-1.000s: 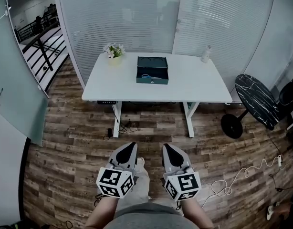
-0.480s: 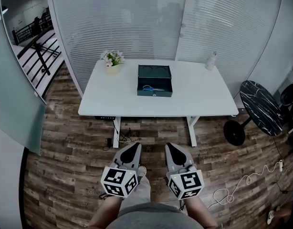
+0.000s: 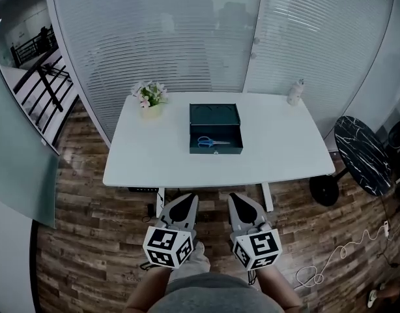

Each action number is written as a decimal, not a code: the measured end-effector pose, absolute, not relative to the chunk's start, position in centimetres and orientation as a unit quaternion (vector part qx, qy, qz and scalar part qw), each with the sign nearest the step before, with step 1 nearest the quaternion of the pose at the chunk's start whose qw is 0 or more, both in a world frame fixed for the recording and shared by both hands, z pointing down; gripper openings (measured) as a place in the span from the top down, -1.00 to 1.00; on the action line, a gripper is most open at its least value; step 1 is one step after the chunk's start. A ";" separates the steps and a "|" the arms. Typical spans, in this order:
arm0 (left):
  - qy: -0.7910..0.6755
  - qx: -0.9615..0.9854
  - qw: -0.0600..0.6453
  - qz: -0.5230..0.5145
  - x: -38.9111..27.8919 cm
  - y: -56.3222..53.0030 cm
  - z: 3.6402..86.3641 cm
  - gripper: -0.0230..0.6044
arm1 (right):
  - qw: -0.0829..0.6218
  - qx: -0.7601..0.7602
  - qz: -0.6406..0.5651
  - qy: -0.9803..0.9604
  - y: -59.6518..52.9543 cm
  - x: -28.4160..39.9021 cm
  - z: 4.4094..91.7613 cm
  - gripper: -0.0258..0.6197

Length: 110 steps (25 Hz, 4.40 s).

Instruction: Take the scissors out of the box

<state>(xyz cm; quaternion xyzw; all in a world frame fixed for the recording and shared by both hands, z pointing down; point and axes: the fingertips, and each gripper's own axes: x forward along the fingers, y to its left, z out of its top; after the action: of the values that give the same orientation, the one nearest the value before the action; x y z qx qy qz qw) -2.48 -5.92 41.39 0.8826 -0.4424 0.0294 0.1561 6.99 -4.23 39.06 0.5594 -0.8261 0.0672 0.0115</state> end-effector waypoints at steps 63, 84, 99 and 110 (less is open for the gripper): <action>-0.557 0.802 0.211 0.040 -6.5 -35.7 47.6 0.91 | 0.339 0.290 0.061 -0.893 -42.7 4.1 56.1 0.89; -0.567 0.795 0.212 0.040 -7.4 -36.0 47.9 0.91 | 0.512 0.088 0.062 -0.852 -41.0 2.7 64.6 0.47; -0.574 0.789 0.214 0.037 -8.3 -34.0 47.6 0.91 | 0.515 0.102 0.052 -0.849 -40.3 2.4 64.1 0.63; -0.557 0.803 0.211 0.029 -8.2 -30.7 46.5 0.91 | 0.453 0.192 0.029 -0.870 -39.5 3.1 59.5 0.64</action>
<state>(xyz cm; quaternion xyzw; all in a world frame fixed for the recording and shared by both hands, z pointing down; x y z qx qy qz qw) -8.15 -30.66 46.53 0.8026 -0.5572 0.0290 0.2112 3.07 -39.46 59.53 0.1923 -0.8701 0.0289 0.4529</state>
